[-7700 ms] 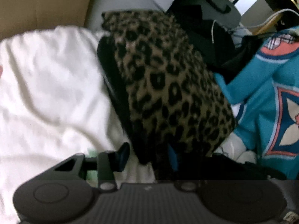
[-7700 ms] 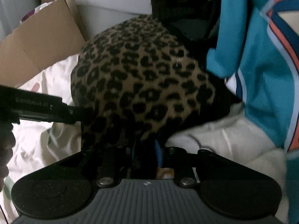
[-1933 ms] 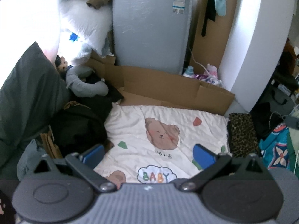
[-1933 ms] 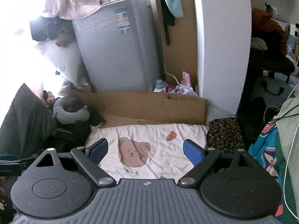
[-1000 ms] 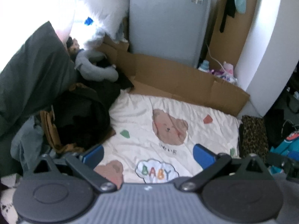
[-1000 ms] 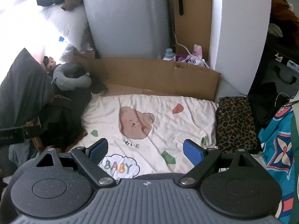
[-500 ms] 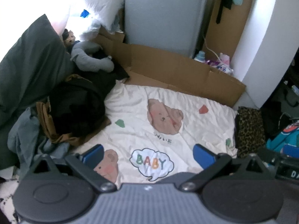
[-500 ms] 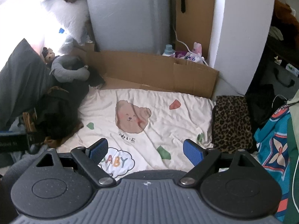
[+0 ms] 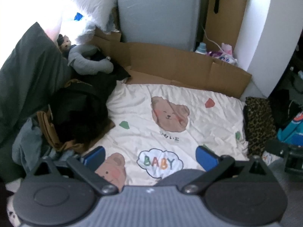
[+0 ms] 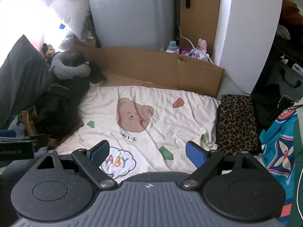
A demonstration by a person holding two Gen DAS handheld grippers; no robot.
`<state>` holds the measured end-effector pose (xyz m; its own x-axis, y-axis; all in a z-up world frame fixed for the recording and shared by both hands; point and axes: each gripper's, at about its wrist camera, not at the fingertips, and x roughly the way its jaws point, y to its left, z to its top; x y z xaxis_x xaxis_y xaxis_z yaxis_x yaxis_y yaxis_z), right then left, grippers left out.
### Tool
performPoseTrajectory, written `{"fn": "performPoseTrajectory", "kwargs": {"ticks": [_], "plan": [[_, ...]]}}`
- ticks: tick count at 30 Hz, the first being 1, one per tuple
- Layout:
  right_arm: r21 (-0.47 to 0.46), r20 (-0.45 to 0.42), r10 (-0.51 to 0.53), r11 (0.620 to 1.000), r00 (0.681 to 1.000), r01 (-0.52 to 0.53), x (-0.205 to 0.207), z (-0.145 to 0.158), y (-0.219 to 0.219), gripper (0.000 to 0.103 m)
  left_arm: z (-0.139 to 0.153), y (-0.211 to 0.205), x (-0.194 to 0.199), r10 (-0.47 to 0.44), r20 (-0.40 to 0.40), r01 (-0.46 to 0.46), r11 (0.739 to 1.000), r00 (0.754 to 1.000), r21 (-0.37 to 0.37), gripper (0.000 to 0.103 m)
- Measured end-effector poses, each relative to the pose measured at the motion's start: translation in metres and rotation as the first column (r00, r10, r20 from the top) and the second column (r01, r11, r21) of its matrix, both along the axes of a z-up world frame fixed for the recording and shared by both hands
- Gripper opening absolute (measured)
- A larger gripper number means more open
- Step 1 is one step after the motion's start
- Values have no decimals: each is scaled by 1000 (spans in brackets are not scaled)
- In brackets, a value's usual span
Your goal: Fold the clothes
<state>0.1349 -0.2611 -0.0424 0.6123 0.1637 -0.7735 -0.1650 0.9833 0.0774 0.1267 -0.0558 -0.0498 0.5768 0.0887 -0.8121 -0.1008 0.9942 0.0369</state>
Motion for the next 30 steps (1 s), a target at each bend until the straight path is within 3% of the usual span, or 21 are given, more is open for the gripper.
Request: {"fn": "performPoseTrajectory", "kwargs": {"ticks": [11, 18, 30], "plan": [[-13, 1, -1, 1000, 1000, 1, 2, -2, 0, 92, -2, -4, 0, -7, 7, 6, 1000, 1000, 7, 103], [-7, 2, -7, 1000, 1000, 7, 2, -3, -3, 92, -5, 7, 3, 8, -9, -9, 998, 1000, -61, 103], [-8, 2, -11, 1000, 1000, 11, 4, -5, -7, 92, -8, 12, 4, 23, -13, -24, 997, 1000, -74, 103]]}}
